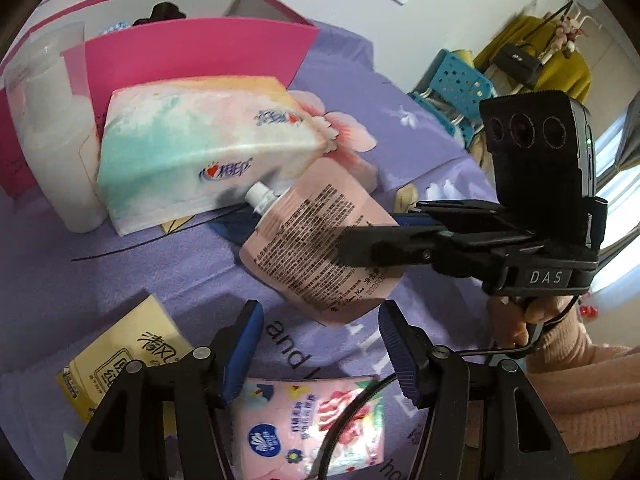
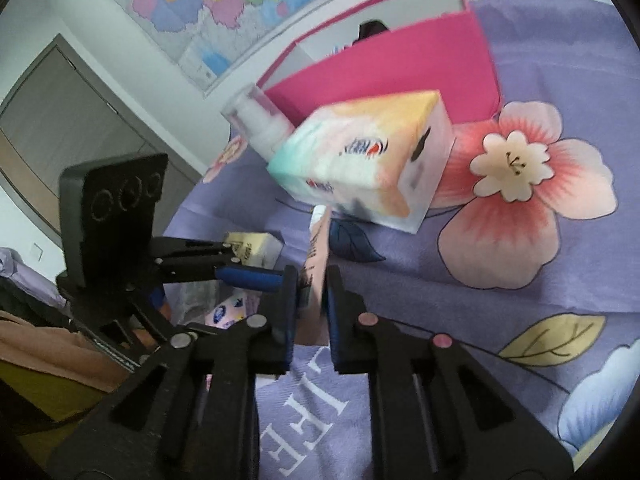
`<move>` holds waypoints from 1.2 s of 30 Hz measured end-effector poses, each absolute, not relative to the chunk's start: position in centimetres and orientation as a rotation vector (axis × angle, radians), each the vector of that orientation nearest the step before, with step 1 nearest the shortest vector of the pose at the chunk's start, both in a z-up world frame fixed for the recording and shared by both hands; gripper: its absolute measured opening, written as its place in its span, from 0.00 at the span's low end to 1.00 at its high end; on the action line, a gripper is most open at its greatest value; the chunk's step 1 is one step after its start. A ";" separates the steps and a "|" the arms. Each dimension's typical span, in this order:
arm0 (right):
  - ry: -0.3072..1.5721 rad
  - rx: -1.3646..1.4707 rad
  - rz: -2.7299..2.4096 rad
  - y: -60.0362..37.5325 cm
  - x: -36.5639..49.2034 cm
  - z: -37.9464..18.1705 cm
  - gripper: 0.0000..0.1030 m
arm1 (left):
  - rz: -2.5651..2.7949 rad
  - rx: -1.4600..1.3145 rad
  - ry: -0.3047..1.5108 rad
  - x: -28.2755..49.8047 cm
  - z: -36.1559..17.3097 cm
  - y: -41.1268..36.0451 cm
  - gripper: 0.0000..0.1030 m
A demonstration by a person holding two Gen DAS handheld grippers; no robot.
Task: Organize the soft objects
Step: 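Lift the pink pouch into the pink box and open the left tool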
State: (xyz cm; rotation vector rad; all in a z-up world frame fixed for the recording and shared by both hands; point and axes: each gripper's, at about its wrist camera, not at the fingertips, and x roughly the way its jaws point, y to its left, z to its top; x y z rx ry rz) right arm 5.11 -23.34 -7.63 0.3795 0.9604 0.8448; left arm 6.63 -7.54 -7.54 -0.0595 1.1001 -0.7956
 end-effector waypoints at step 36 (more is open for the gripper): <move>0.674 0.459 0.736 -24.0 18.9 3.1 0.14 | -0.649 -0.127 0.887 21.5 3.5 -8.0 0.55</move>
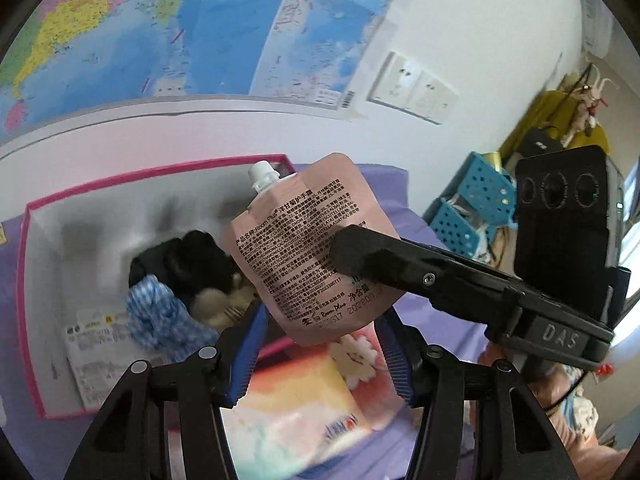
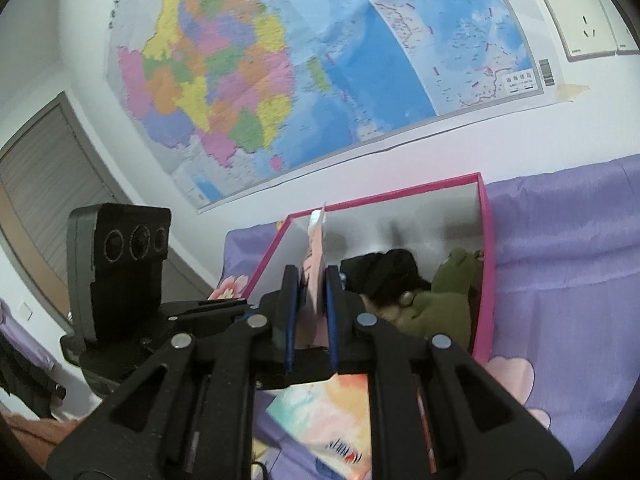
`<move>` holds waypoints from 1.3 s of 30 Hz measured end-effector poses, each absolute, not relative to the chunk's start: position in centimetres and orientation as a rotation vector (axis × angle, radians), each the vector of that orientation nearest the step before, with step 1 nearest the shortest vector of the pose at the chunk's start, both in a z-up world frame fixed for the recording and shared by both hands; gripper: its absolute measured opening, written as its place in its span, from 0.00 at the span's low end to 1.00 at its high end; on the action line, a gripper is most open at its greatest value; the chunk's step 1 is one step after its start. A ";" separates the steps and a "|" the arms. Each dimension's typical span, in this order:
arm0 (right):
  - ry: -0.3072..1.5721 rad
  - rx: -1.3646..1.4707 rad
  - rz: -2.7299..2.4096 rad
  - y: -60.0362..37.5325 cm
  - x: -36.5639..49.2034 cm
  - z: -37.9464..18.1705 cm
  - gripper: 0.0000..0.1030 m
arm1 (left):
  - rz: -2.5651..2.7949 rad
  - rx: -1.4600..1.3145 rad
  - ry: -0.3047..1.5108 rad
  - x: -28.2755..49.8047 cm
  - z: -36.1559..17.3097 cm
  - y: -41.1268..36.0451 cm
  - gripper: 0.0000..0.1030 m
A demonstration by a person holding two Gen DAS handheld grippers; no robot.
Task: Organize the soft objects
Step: 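Lift the pink pouch into the pink box and open the left tool, then move the left tool to the pink floral tissue pack and grasp it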
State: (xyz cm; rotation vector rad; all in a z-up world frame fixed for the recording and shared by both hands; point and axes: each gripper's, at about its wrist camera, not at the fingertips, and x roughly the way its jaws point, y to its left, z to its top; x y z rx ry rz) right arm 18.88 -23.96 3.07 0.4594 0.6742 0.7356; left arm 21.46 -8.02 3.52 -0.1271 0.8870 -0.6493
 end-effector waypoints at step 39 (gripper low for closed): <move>0.706 0.365 0.805 -25.0 11.0 2.7 0.38 | -0.576 -0.050 0.702 10.8 4.1 -2.1 0.57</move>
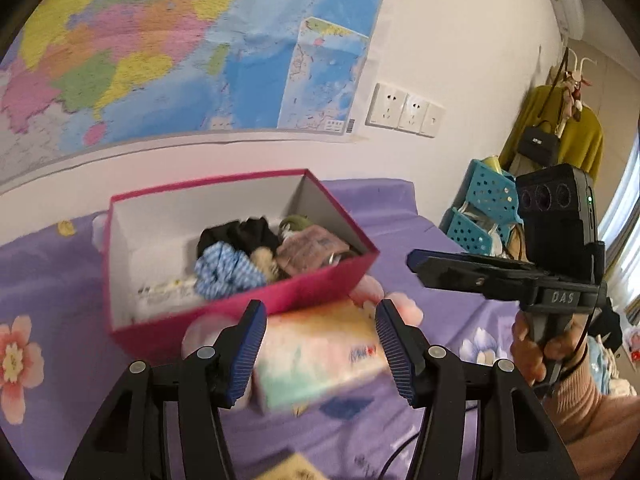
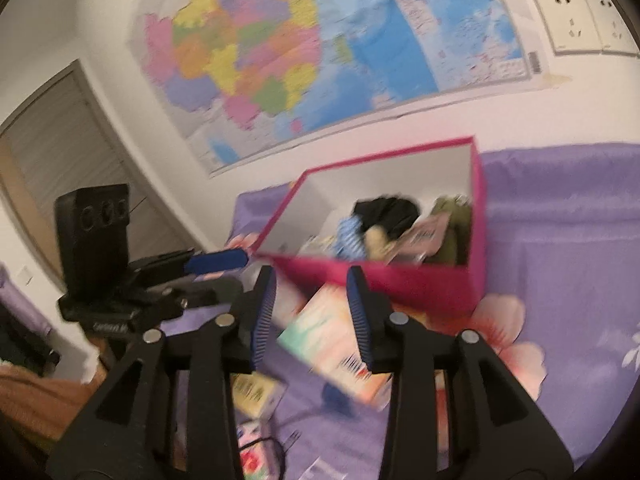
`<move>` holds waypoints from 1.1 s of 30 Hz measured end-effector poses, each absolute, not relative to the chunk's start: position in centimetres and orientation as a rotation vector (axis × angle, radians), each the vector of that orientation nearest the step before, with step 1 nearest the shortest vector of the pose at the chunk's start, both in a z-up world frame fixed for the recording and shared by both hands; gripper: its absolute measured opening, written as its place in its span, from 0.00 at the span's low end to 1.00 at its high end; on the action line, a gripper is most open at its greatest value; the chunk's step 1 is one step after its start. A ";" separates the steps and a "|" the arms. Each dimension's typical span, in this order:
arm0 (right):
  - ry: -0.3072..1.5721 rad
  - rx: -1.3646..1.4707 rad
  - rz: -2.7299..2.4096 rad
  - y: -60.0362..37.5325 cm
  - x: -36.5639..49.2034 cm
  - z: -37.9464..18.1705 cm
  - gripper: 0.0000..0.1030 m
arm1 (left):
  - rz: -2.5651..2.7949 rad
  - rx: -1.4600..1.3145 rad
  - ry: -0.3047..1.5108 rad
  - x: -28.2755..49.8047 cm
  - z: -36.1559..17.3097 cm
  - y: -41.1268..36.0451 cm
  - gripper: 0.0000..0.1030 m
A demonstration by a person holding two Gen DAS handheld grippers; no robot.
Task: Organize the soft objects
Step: 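Move the left tool to the pink floral tissue pack and grasp it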
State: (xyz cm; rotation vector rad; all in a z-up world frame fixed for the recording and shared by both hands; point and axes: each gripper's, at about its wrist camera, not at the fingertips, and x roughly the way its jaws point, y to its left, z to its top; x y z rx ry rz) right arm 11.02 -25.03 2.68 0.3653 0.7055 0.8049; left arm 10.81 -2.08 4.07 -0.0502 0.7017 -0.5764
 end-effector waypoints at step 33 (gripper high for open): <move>1.147 0.321 0.980 -21.3 0.0 -7.7 0.40 | -0.686 -0.045 1.013 1.4 -7.5 -1.2 0.54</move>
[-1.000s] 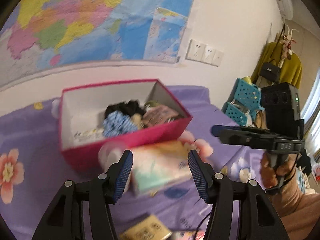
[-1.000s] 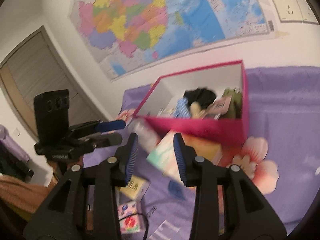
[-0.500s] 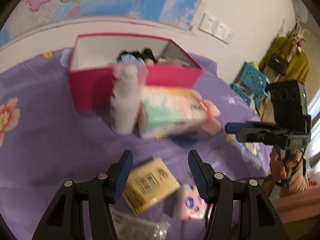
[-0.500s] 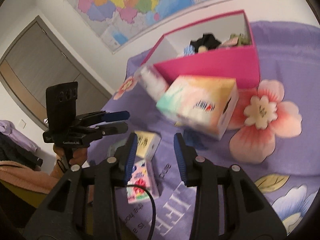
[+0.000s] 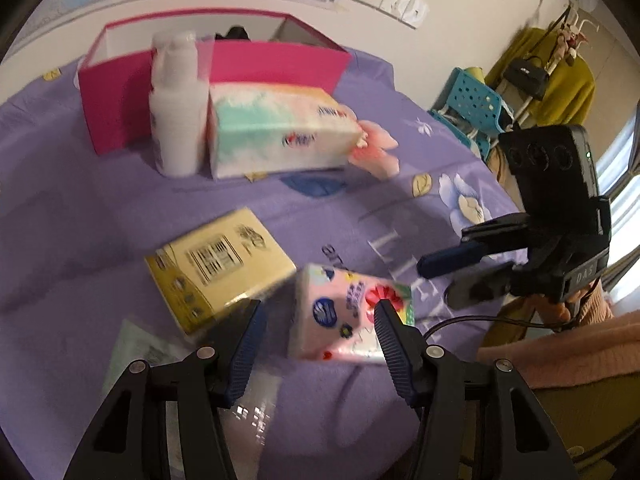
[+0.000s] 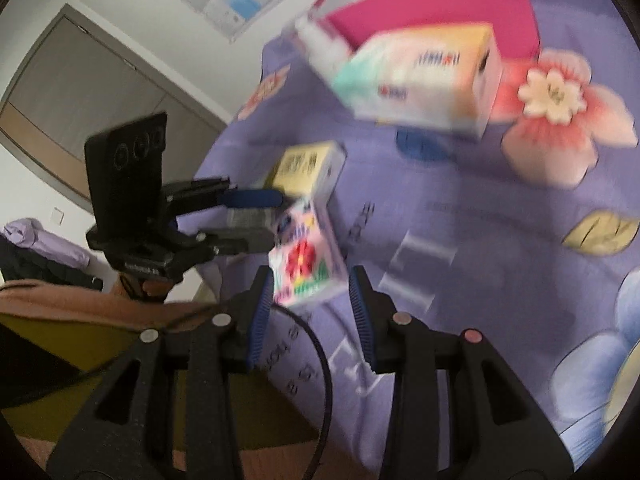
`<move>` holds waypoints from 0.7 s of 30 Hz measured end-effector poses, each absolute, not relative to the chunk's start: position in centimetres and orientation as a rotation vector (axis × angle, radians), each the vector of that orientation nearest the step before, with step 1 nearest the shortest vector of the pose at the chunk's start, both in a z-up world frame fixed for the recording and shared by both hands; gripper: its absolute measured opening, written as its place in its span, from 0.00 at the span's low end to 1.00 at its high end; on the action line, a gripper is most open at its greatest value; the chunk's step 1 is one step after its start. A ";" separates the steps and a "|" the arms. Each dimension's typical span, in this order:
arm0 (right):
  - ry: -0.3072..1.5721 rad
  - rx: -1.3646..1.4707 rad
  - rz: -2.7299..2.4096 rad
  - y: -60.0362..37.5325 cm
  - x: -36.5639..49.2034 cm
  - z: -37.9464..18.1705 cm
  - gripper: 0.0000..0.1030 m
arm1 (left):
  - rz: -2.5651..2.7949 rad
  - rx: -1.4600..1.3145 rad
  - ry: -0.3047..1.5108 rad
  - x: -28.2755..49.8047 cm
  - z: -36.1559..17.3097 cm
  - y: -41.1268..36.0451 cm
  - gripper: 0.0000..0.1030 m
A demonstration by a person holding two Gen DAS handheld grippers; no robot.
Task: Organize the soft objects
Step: 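Move the left tool to the pink floral tissue pack and grasp it, then lift the tissue pack into the pink box and open the left tool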
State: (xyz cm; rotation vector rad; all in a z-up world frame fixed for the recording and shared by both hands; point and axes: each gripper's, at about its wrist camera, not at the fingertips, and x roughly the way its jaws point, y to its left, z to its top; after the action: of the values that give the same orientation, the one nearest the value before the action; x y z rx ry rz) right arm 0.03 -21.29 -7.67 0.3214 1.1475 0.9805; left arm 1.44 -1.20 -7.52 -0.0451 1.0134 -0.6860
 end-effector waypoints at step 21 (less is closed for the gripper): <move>1.097 0.388 0.855 -21.5 1.1 -9.7 0.34 | -0.748 -0.072 1.028 2.3 -8.2 -3.6 0.45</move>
State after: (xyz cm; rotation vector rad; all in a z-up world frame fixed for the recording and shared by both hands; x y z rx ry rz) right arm 1.13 -21.49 -9.70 0.3880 1.0970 0.8551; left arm 2.33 -3.60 -8.15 -0.0723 1.0278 -0.7476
